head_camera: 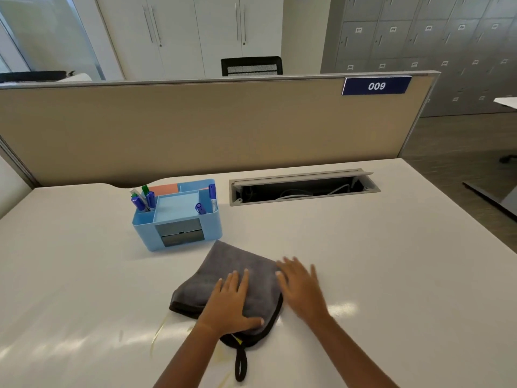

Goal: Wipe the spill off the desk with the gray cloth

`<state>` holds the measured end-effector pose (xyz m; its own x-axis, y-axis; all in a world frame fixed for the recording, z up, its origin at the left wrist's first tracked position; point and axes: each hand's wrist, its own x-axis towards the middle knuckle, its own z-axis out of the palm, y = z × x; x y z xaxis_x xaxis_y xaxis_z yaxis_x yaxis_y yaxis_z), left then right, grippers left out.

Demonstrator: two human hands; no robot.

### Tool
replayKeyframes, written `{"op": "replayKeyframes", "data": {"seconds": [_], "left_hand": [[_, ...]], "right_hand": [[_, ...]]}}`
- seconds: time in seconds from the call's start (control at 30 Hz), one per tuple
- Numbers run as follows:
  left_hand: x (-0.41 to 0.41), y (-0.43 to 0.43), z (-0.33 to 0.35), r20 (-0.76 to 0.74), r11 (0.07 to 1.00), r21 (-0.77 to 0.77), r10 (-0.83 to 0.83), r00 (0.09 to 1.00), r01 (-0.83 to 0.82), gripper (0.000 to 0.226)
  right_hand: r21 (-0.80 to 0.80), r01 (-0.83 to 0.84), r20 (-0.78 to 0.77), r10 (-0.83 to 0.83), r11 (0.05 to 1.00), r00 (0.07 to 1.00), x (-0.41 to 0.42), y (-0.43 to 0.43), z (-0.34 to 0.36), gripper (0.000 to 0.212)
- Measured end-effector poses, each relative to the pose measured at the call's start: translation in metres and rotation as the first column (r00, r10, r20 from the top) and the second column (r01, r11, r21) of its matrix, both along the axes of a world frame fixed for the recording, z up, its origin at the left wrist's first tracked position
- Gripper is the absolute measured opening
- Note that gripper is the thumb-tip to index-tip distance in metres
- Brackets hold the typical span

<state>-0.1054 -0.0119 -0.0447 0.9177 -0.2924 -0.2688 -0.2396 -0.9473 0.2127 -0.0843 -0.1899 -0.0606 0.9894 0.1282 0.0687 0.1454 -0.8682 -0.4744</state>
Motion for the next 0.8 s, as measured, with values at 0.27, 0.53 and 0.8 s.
{"op": "replayKeyframes", "data": {"seconds": [0.27, 0.53, 0.8], "left_hand": [[0.02, 0.022, -0.011, 0.031, 0.994, 0.112, -0.008, 0.999, 0.004, 0.104], [0.001, 0.06, -0.021, 0.037, 0.963, -0.072, 0.264, 0.964, -0.261, 0.134], [-0.05, 0.046, -0.019, -0.001, 0.867, -0.071, 0.494, 0.869, -0.493, 0.149]], "right_hand": [[-0.148, 0.355, 0.105, -0.342, 0.923, 0.934, -0.022, -0.083, -0.006, 0.051], [-0.284, 0.287, 0.097, -0.27, 0.915, 0.958, -0.028, -0.086, -0.009, 0.074], [-0.247, 0.275, 0.049, -0.272, 0.929, 0.961, -0.027, -0.088, -0.005, 0.075]]}}
